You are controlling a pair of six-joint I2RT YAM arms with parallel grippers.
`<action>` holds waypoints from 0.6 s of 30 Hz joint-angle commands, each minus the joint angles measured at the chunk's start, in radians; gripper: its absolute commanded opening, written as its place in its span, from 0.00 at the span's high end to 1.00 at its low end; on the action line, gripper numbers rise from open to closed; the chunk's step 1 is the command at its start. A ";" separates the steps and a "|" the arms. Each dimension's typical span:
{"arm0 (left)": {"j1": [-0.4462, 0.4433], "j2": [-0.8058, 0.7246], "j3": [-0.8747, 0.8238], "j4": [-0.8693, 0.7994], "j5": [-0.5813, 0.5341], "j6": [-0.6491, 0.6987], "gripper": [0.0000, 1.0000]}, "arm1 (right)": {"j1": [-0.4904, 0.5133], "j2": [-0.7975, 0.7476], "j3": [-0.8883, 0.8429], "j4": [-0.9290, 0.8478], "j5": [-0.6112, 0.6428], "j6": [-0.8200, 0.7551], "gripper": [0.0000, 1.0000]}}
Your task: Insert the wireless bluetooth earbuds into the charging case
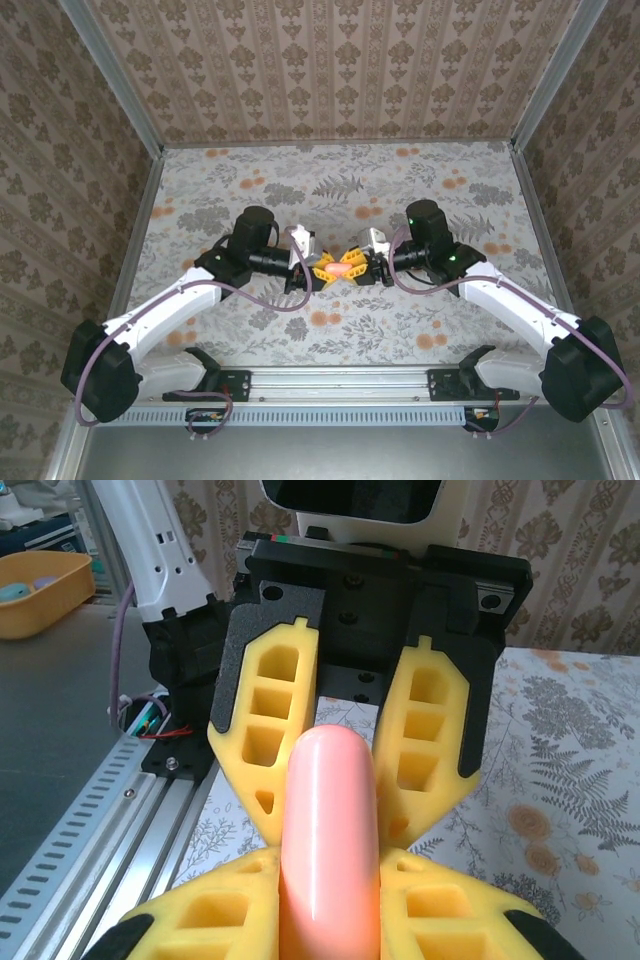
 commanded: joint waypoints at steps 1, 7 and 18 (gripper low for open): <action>-0.007 0.007 0.038 -0.007 0.032 -0.001 0.77 | 0.000 -0.003 0.007 0.017 -0.032 0.000 0.79; -0.023 0.003 0.049 -0.062 0.001 0.045 0.81 | -0.001 -0.020 0.006 0.025 0.036 0.033 0.63; -0.035 0.001 0.017 -0.033 -0.010 0.022 0.82 | -0.041 -0.039 0.023 0.046 0.069 0.079 0.57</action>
